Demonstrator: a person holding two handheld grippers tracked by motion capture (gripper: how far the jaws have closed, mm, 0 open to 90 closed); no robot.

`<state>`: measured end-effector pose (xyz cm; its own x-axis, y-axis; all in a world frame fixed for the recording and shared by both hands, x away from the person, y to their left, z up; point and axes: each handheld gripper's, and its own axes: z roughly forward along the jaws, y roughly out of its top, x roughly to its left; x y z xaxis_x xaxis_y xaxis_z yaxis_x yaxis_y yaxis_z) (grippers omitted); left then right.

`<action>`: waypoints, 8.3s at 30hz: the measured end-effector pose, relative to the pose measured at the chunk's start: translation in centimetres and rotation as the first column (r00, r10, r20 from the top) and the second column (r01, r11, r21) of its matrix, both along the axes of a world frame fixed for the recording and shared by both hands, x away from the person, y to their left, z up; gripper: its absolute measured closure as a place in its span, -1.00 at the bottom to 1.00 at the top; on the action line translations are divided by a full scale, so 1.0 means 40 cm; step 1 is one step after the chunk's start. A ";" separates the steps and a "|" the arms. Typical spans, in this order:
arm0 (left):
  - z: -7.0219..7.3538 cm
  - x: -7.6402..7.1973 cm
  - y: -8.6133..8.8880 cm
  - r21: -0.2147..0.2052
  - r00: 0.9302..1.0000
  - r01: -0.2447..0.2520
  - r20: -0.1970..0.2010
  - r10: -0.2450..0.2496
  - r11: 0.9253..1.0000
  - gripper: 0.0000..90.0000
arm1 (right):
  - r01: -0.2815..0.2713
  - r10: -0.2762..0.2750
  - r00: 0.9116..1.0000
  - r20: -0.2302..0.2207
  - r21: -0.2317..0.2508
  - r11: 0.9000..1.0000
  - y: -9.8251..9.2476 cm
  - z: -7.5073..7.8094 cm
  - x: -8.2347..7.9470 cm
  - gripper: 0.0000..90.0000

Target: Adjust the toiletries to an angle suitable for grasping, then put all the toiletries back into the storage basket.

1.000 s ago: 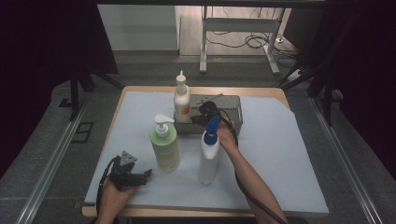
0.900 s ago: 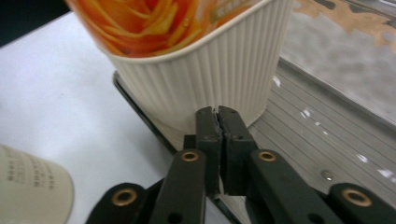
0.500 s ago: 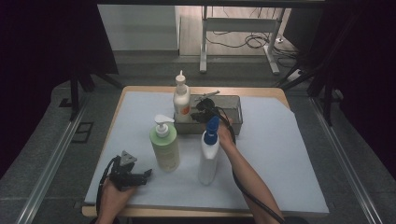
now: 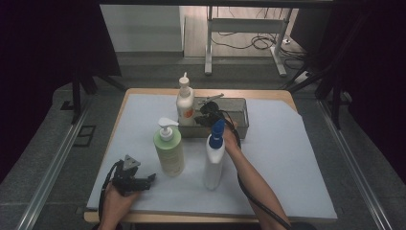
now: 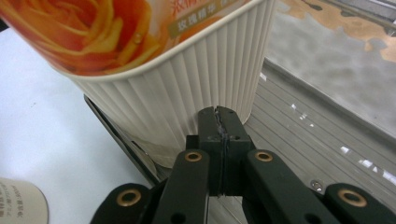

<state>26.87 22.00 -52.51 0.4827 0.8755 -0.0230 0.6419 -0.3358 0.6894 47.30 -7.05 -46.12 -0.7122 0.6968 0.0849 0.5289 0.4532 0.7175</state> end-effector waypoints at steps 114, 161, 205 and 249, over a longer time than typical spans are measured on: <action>0.000 -0.001 0.000 0.003 1.000 0.000 0.000 0.000 1.000 -0.72 | 0.072 -0.067 0.993 0.095 -0.048 0.996 -0.439 -0.038 -0.452 -0.99; 0.000 0.000 0.000 0.003 1.000 -0.001 -0.001 0.001 1.000 -0.72 | 0.019 -0.018 1.000 -0.003 0.053 0.998 -0.399 -0.057 -0.469 0.90; 0.000 0.000 0.000 0.002 1.000 -0.001 -0.002 0.001 1.000 -0.72 | -0.023 0.024 1.000 -0.008 0.090 0.996 -0.252 -0.081 -0.384 0.98; 0.000 0.000 0.000 0.002 1.000 0.000 -0.003 0.000 1.000 -0.72 | -0.042 0.049 0.997 -0.054 0.123 0.991 -0.195 -0.101 -0.328 0.98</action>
